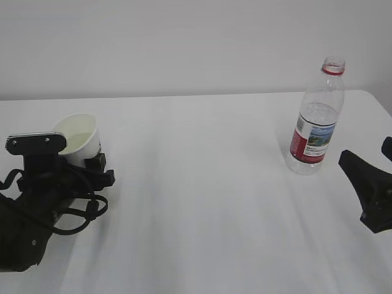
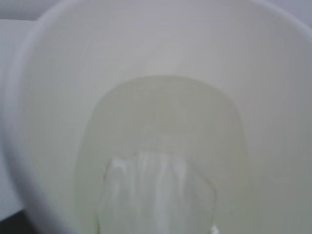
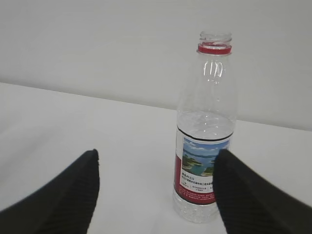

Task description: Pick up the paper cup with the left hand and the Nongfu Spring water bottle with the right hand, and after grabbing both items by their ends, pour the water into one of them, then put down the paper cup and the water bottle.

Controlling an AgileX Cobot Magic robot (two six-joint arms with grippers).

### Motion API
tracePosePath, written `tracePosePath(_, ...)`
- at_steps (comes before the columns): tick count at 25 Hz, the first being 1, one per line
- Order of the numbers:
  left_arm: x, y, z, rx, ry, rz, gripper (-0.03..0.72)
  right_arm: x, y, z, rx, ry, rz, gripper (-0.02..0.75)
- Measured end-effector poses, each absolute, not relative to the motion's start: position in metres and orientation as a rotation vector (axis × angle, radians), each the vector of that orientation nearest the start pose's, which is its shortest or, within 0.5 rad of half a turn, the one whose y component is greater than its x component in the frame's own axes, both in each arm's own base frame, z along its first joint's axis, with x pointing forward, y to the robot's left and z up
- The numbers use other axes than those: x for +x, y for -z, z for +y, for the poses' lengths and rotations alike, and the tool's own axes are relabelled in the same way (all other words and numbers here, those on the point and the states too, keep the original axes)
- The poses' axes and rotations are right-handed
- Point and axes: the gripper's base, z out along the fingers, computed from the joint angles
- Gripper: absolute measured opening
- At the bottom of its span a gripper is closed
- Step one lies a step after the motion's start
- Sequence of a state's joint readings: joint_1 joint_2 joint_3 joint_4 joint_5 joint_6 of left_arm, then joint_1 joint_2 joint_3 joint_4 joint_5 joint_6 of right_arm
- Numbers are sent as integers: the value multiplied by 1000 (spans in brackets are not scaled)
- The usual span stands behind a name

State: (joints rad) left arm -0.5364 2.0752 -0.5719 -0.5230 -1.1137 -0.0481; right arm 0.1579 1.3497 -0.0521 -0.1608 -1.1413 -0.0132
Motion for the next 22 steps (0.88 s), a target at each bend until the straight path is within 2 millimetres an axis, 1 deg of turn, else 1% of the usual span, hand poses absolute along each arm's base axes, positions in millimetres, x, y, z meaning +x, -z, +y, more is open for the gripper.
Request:
tracePosePath(6,285,-79,-122,-82,120,1890,481,170,-173,41,-306,-179,1618,552)
tracePosePath(12,288,-77,-116,-97,104,1893,480,170,-173,41,-306,-179,1618,552)
tracePosePath(22,288,-74,-116,-92,100,1902,480,170,-173,41,-306,-179,1618,552)
